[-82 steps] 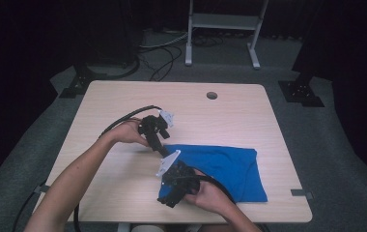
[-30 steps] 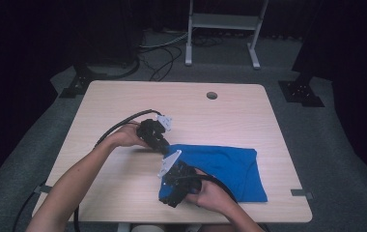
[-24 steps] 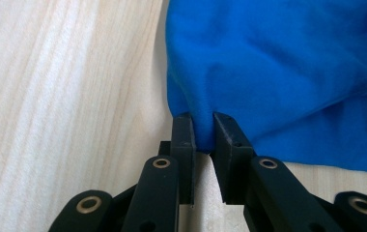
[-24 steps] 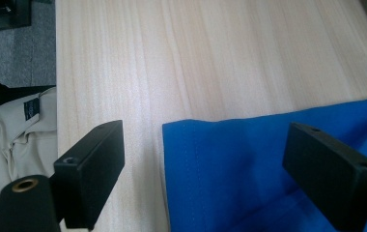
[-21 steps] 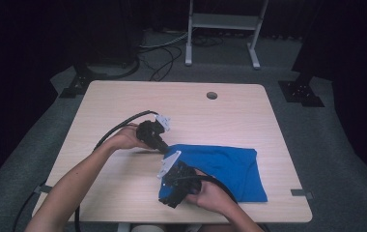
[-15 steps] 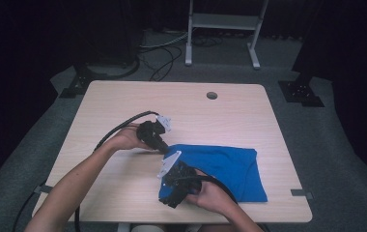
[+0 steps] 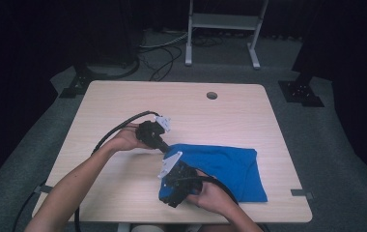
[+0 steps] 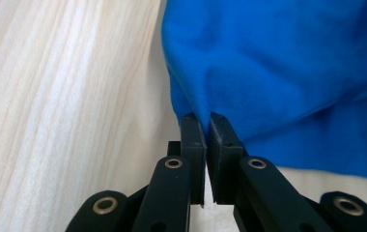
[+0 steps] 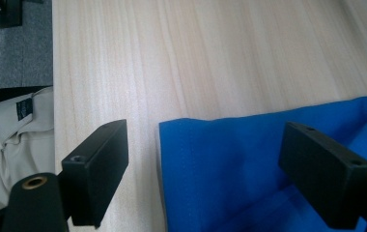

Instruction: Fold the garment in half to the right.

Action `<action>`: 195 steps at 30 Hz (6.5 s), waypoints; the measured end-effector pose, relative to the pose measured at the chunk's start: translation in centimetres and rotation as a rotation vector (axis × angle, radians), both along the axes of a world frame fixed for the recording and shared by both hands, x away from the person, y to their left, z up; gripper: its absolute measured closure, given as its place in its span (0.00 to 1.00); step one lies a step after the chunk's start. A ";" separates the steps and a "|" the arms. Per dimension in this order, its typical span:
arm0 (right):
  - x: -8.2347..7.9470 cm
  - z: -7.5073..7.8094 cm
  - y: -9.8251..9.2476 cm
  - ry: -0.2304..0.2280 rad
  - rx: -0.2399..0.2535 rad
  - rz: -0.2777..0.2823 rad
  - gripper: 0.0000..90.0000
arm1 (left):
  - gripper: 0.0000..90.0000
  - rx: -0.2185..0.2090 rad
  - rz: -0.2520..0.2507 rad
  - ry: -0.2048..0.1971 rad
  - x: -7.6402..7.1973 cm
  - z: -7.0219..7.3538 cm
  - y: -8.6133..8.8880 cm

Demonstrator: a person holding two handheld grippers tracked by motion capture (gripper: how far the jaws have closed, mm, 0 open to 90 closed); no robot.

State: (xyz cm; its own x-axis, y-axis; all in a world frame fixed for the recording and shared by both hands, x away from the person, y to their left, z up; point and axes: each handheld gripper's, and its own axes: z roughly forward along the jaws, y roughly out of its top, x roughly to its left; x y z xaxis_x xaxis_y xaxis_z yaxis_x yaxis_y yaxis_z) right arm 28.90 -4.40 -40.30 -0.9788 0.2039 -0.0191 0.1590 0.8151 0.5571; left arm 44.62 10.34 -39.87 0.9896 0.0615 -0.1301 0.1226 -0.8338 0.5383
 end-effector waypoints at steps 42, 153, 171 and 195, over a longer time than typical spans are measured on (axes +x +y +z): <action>-0.6 -0.5 0.0 -0.035 -0.023 0.038 0.42 | 0.96 -0.155 -0.037 0.056 -0.8 2.0 -0.4; -2.5 3.6 -2.7 -0.035 0.263 -0.050 0.93 | 0.96 -0.217 0.042 0.038 -2.8 5.6 1.7; -2.4 3.7 -3.4 -0.041 0.279 -0.058 0.93 | 0.96 -0.258 0.041 0.032 -2.7 5.9 0.9; -2.9 4.6 -5.4 -0.053 0.286 -0.067 0.93 | 0.96 -0.303 0.024 0.022 -2.9 6.8 -1.7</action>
